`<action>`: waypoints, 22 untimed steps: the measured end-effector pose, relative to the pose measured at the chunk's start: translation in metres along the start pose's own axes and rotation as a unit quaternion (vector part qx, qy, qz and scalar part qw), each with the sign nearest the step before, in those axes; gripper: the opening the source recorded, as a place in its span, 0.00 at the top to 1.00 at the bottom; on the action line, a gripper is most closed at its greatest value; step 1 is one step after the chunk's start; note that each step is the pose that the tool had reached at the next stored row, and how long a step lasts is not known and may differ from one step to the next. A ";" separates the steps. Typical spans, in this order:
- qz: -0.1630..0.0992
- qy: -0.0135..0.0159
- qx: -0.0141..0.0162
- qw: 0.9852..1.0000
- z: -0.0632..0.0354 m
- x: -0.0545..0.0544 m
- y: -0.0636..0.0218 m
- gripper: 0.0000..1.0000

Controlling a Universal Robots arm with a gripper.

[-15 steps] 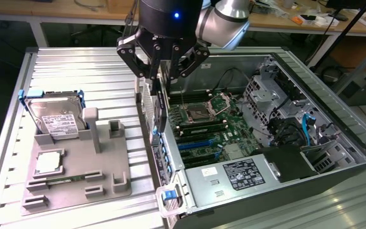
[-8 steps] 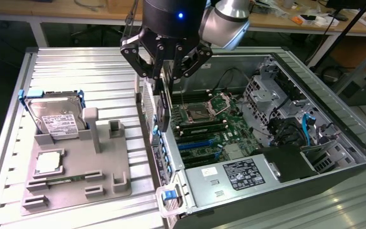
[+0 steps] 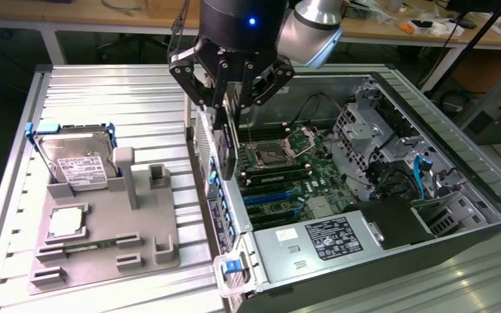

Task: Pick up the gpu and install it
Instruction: 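Pick up the gpu and move the gpu toward the slot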

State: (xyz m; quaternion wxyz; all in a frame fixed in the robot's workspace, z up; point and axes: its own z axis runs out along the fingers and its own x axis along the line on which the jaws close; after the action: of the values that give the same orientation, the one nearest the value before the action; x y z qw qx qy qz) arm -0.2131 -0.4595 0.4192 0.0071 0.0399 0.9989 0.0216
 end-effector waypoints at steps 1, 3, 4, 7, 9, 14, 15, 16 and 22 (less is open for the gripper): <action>0.000 0.000 0.000 1.000 0.0000 0.000 0.0000 0.73; 0.000 0.000 0.000 1.000 0.0001 -0.001 0.0001 0.73; 0.000 0.000 0.000 1.000 0.0001 -0.002 0.0001 0.73; 0.000 0.000 0.000 1.000 0.0001 -0.003 0.0002 0.73; 0.000 0.000 0.000 1.000 0.0001 -0.004 0.0003 0.73; 0.000 0.000 0.000 1.000 0.0001 -0.006 0.0005 0.73; 0.000 0.000 0.000 1.000 0.0001 -0.006 0.0005 0.73; 0.000 0.000 0.000 1.000 0.0001 -0.007 0.0005 0.73; 0.000 0.000 0.000 1.000 0.0002 -0.010 0.0008 0.73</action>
State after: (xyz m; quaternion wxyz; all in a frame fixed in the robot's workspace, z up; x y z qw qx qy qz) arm -0.2030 -0.4595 0.4192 0.0071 0.0399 0.9989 0.0216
